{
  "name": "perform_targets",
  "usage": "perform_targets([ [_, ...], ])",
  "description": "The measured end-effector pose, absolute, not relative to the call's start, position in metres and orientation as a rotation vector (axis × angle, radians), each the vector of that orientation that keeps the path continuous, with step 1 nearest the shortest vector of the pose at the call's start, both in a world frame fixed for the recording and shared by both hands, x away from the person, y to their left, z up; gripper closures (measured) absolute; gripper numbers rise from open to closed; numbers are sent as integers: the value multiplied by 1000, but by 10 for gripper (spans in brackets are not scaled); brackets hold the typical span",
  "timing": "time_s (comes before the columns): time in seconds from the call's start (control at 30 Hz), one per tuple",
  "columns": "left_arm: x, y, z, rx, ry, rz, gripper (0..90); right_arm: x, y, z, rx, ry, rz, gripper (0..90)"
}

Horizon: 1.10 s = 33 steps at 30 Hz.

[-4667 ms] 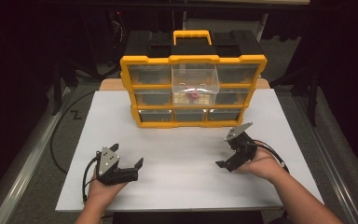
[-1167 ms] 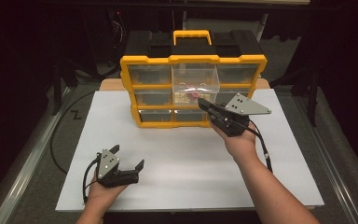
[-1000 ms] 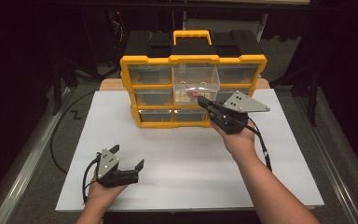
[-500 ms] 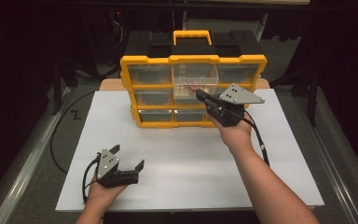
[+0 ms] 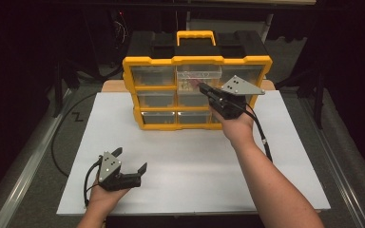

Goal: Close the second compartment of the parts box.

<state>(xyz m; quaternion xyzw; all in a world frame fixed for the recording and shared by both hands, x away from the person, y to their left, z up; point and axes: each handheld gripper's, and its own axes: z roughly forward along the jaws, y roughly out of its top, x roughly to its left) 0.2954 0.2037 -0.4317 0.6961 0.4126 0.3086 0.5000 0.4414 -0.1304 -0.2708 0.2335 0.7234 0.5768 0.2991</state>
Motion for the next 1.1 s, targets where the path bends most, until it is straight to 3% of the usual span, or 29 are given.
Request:
perform_targets([
  [0.57,295,208,-430,1659,1011,743,3,471,-120,-262,671,1903,1476,900],
  [0.87,295,210,-430,1657,1010,748,2,465,-120,-259,673,1928,1474,896],
  [1.0,297,209,-431,1664,1014,750,2,455,-123,-259,663,1967,1470,806],
  [1.1,297,208,-431,1666,1015,754,2,448,-128,-262,665,1990,1476,659],
])
